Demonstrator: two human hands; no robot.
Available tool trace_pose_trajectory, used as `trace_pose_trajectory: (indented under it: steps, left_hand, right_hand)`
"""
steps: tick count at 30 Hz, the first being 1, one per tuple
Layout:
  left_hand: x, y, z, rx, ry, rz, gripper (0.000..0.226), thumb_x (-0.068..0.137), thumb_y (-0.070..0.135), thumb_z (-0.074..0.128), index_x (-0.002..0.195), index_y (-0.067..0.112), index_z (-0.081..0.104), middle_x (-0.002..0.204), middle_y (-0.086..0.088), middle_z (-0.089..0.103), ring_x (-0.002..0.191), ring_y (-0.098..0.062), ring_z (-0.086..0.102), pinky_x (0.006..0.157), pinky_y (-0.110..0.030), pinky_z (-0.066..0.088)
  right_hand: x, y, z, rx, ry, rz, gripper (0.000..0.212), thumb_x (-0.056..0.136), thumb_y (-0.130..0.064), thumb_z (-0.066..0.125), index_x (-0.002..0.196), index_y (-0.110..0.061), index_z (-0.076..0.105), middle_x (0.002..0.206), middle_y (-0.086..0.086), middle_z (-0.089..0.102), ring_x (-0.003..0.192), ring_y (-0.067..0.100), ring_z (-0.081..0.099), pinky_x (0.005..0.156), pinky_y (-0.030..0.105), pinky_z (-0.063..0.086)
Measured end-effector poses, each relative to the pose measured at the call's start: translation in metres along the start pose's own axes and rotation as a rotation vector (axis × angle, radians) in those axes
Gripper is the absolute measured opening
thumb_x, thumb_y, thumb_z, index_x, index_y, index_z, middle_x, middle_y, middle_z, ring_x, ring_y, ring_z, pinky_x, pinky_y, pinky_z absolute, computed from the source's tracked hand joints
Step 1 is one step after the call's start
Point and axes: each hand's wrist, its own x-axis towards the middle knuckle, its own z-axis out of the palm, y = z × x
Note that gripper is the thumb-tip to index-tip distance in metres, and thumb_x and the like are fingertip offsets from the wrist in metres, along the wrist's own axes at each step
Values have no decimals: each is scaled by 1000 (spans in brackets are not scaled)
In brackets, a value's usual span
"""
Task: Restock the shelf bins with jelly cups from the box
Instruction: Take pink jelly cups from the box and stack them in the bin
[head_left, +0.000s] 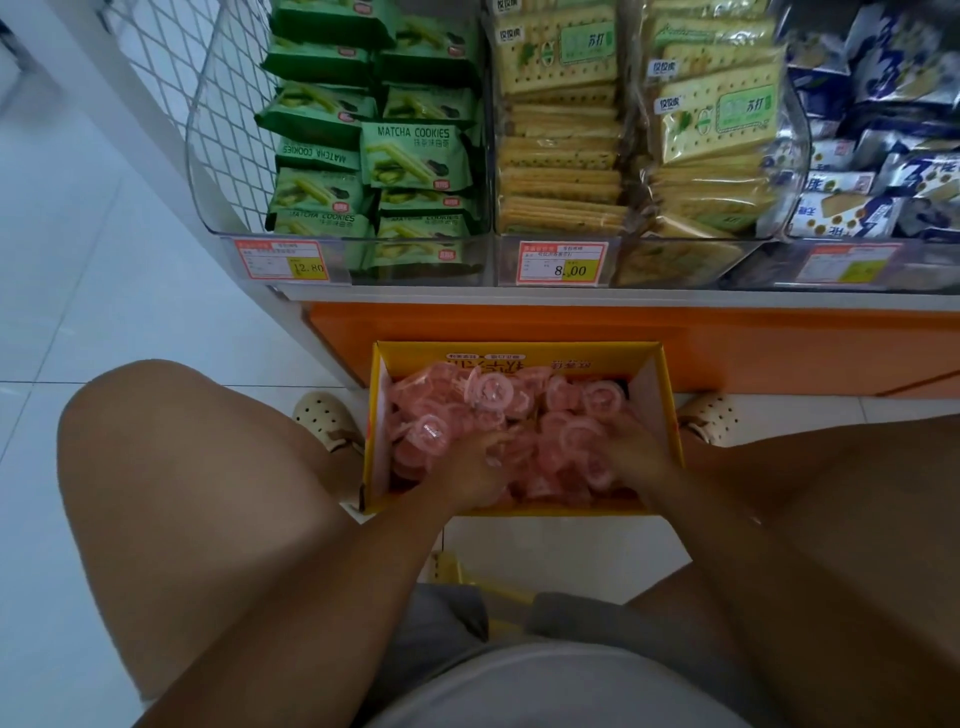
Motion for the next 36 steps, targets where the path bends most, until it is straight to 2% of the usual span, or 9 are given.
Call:
trace_pose_trajectory:
  steps: [3,7,10,12,15,18,29,33,36]
  left_hand:
    - [6,-3,4,6,-51,-14,49,93,26,64,139,24,48,119,-4,63,93,-17,61,74,-26,52]
    - [15,3,12,-12,-81,0,53,92,22,64,142,25,46,115,-16,66,72,-14,63,59,-29,49]
    - [29,10,15,-41,-74,-22,57,91,18,64,144,25,43,98,-21,67,67,-16,64,54,-23,40]
    - [37,14,19,4,-114,-29,62,92,13,62,147,26,38,88,-10,64,56,-14,54,53,-24,40]
    - [45,19,24,99,-208,-9,71,92,8,60,153,21,26,144,-12,46,95,-29,65,65,-33,50]
    - [50,21,23,215,-238,37,72,92,17,64,153,22,26,161,-5,16,122,-28,54,87,-33,48]
    - [37,19,23,-77,-65,-79,59,93,27,60,146,31,35,115,-1,52,68,-11,53,60,-24,44]
    - [36,21,15,-187,14,-148,64,94,37,59,150,24,30,131,-1,51,105,-16,54,84,-30,43]
    - [31,23,15,-211,0,-192,53,93,39,60,139,17,50,133,-3,55,110,-17,53,86,-28,40]
  right_hand:
    - [6,10,-10,-81,-9,137,35,96,-10,52,132,-10,49,121,12,59,72,16,58,60,26,48]
    - [22,29,-10,-232,-116,185,16,97,-8,53,82,-14,53,77,2,54,65,10,50,72,32,53]
    - [26,27,-4,-262,-180,69,16,99,-13,51,112,-22,52,97,-5,56,74,3,51,59,7,46]
    - [30,26,0,-314,-238,69,32,100,-15,48,132,-11,47,121,7,56,89,13,55,70,10,42]
    - [32,25,2,-268,-267,157,33,100,-19,50,128,-1,50,123,16,58,97,27,59,75,23,48]
    - [35,29,0,-183,-281,151,33,98,-18,52,131,-11,52,126,9,58,110,29,59,95,35,50]
    - [28,34,-2,29,-252,123,26,94,-12,59,116,-23,63,122,4,64,108,18,60,94,33,51]
    - [19,27,-1,76,-253,64,29,95,-14,59,123,-19,60,114,-4,61,90,0,57,68,12,47]
    - [14,26,2,124,-273,52,31,94,-11,59,123,-21,61,123,0,61,98,7,59,75,18,49]
